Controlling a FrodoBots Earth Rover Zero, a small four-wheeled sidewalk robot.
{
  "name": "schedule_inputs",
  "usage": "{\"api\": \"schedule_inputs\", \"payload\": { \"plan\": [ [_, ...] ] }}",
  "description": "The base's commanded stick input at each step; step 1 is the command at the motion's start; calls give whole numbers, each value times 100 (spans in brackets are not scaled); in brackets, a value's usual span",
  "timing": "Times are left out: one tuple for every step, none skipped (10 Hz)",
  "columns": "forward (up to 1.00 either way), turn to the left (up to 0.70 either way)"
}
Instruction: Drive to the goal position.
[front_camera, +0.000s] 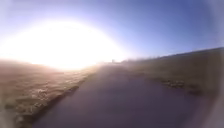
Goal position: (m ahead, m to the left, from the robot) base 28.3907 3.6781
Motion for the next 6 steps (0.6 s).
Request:
{"api": "schedule_inputs", "payload": {
  "plan": [
    [100,0],
    [100,0],
    [100,-26],
    [100,-36],
    [100,0],
    [100,0]
  ]
}}
